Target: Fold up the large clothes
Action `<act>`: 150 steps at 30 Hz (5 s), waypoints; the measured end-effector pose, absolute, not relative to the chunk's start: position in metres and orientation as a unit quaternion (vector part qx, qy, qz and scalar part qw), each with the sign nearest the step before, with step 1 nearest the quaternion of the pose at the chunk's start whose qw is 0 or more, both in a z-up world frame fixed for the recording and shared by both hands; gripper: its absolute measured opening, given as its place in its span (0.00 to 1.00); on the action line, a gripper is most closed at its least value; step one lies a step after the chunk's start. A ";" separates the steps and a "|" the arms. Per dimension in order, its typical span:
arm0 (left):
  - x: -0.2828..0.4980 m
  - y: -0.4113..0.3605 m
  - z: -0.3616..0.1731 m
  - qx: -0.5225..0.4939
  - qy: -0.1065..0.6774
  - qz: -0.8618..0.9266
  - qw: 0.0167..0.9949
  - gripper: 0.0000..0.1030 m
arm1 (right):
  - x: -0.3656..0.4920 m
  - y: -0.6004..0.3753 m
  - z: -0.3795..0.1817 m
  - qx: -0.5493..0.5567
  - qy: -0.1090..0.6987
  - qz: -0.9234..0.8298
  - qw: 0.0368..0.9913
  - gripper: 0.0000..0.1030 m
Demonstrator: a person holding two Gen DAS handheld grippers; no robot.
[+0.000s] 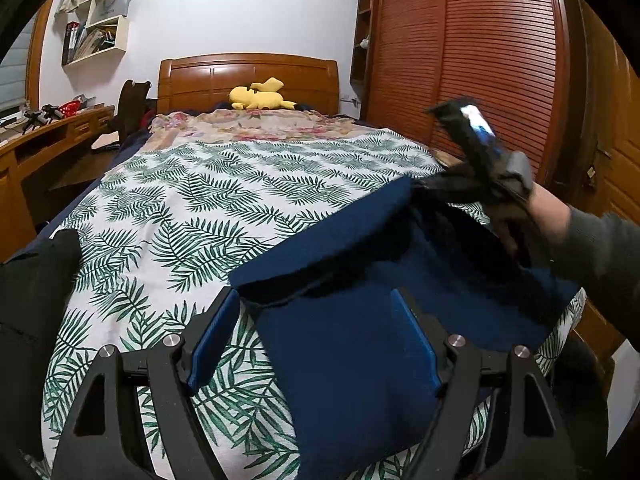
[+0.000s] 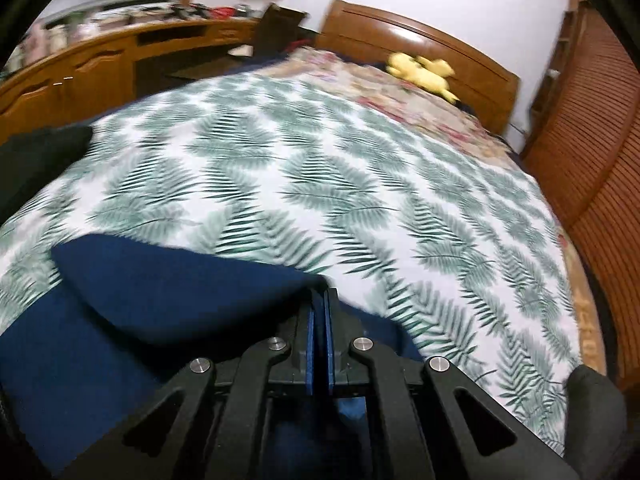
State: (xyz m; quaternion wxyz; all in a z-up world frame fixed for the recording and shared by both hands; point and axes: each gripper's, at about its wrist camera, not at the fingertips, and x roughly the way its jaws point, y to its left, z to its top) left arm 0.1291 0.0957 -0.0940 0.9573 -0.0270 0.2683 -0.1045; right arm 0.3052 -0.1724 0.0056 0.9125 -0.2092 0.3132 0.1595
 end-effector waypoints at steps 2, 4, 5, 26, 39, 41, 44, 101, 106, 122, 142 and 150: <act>0.129 0.093 -0.094 -0.024 0.269 -0.108 0.957 0.76 | 0.328 -0.168 0.003 -0.190 0.339 0.148 0.910 0.14; 0.130 0.089 -0.095 -0.019 0.269 -0.112 0.956 0.76 | 0.339 -0.163 0.002 -0.185 0.348 0.129 0.910 0.26; 0.130 0.087 -0.095 -0.018 0.269 -0.114 0.956 0.76 | 0.340 -0.160 0.003 -0.184 0.346 0.127 0.911 0.34; 0.170 0.029 -0.095 -0.022 0.259 -0.146 0.955 0.76 | 0.200 -0.268 -0.002 -0.181 0.335 0.176 0.908 0.57; 0.206 -0.001 -0.114 -0.019 0.277 -0.136 0.951 0.76 | 0.162 -0.302 -0.025 -0.216 0.364 0.185 0.887 0.58; 0.208 -0.004 -0.116 -0.014 0.279 -0.135 0.951 0.76 | 0.168 -0.301 -0.027 -0.214 0.368 0.179 0.887 0.58; 0.209 -0.007 -0.118 -0.011 0.282 -0.135 0.950 0.76 | 0.183 -0.302 -0.031 -0.212 0.375 0.169 0.887 0.58; 0.215 -0.013 -0.130 0.003 0.307 -0.122 0.944 0.76 | 0.365 -0.364 -0.031 -0.096 0.405 0.065 0.907 0.04; 0.216 -0.013 -0.131 0.003 0.310 -0.121 0.943 0.76 | 0.338 -0.364 0.015 -0.116 0.289 0.023 0.950 0.03; 0.217 -0.012 -0.131 0.001 0.309 -0.114 0.944 0.76 | 0.351 -0.369 0.005 -0.094 0.347 -0.012 0.933 0.45; 0.215 0.003 -0.128 -0.008 0.310 -0.102 0.945 0.76 | 0.364 -0.218 -0.062 -0.142 0.418 0.143 0.886 0.16; 0.209 0.008 -0.122 -0.008 0.304 -0.109 0.946 0.76 | 0.369 -0.206 -0.037 -0.131 0.352 0.128 0.918 0.03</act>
